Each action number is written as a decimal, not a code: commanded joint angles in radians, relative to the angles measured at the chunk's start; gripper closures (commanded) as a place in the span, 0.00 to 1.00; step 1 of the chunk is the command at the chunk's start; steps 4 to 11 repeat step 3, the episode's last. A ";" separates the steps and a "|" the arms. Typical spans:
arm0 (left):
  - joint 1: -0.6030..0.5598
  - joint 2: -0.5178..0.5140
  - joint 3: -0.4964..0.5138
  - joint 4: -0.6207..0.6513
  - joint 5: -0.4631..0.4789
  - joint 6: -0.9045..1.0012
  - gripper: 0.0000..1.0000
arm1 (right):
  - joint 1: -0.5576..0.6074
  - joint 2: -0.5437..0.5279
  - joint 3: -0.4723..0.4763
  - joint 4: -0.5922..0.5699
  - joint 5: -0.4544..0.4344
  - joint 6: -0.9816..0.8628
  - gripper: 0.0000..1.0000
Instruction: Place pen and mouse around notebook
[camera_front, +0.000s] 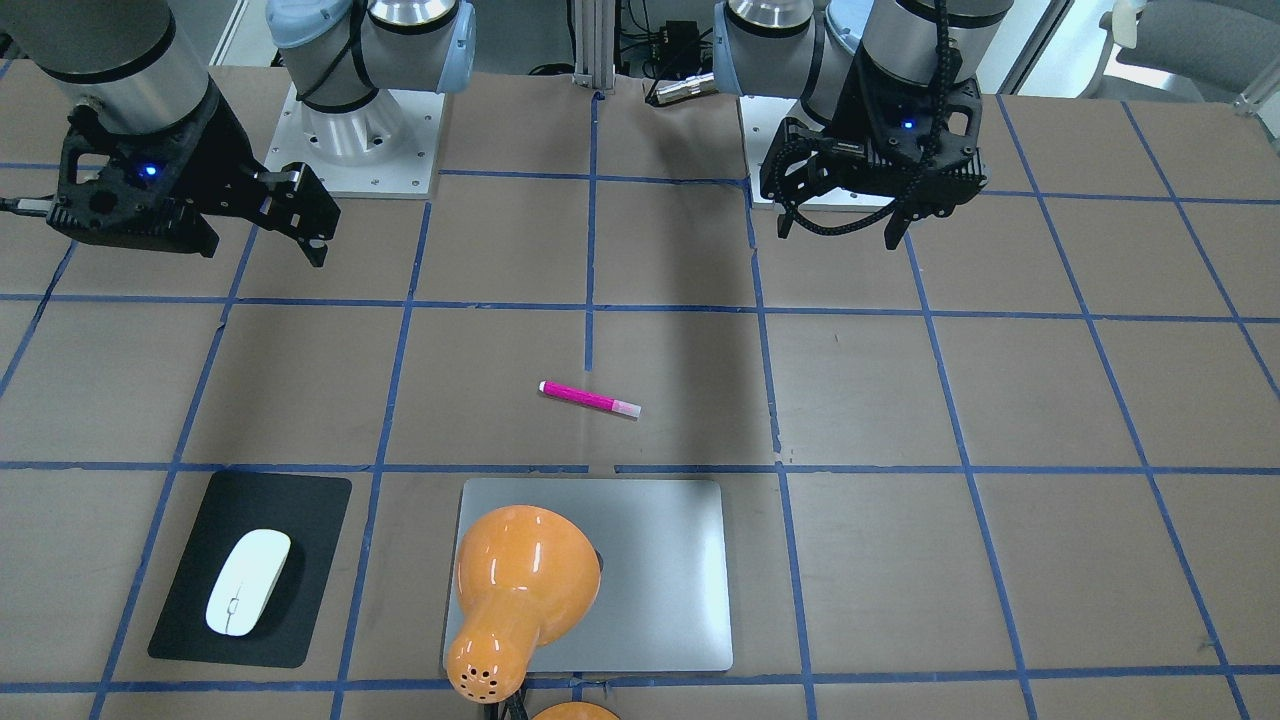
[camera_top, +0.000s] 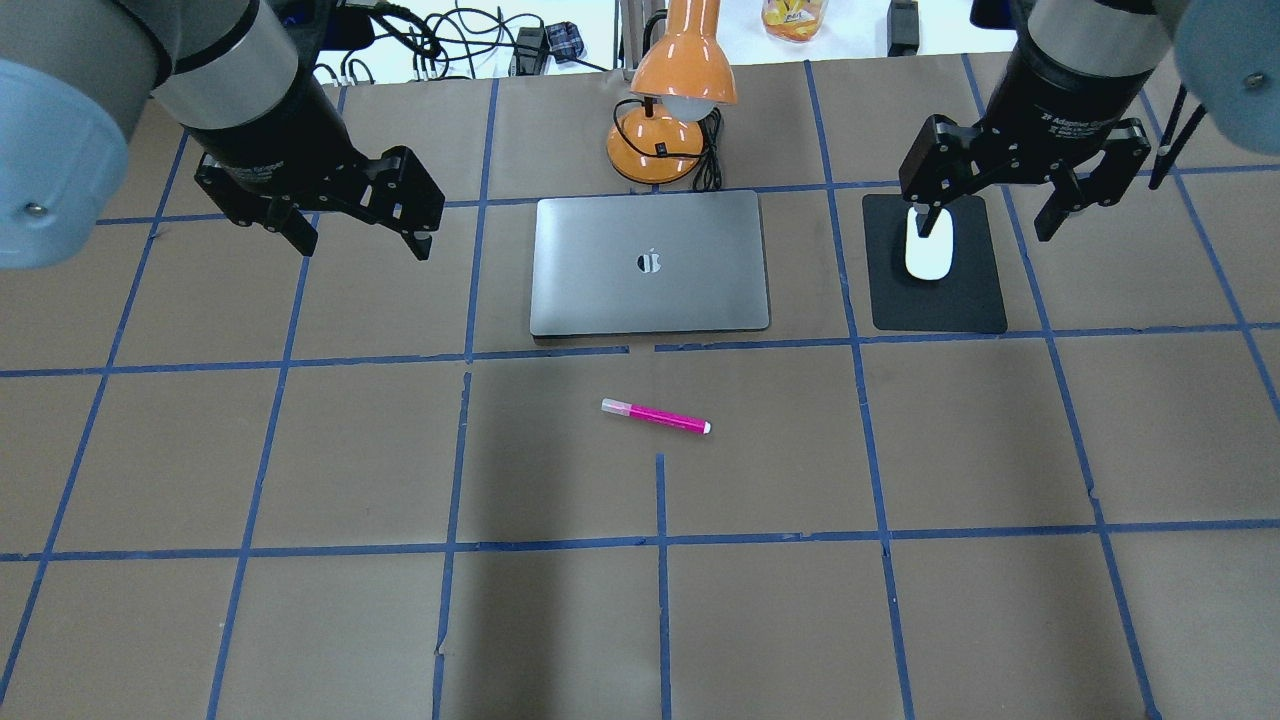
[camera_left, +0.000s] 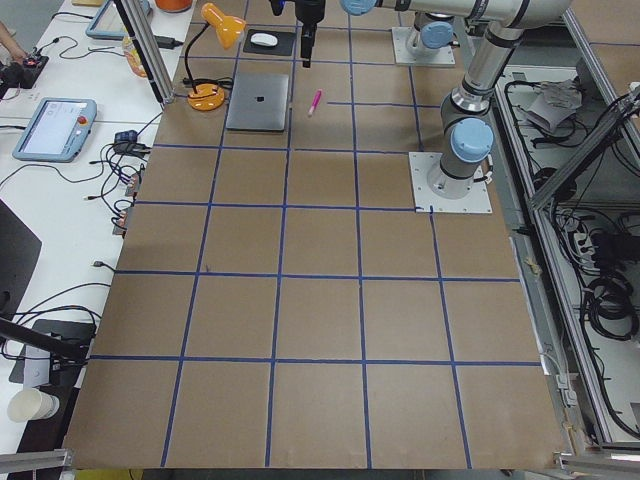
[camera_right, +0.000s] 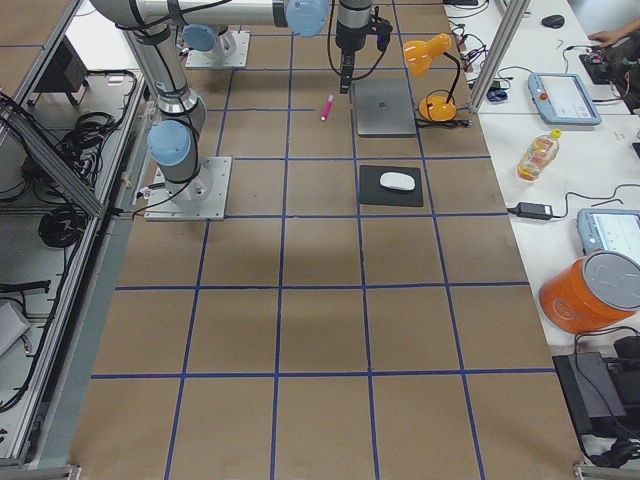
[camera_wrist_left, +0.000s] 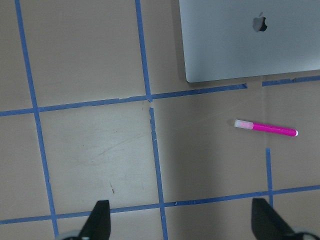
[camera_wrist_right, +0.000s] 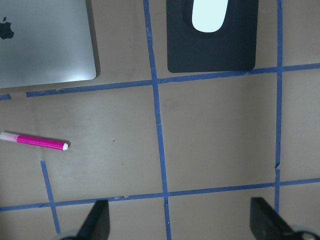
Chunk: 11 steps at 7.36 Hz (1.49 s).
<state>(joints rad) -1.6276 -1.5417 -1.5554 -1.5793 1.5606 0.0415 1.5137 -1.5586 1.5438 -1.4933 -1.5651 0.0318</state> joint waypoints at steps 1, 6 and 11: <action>0.000 0.000 0.000 -0.001 -0.001 0.000 0.00 | -0.003 -0.012 0.007 0.013 -0.001 0.000 0.00; 0.000 0.000 0.000 0.001 -0.001 0.000 0.00 | -0.004 -0.012 0.012 0.005 -0.003 0.000 0.00; 0.000 0.000 0.000 0.001 -0.001 0.000 0.00 | -0.004 -0.012 0.012 0.005 -0.003 0.000 0.00</action>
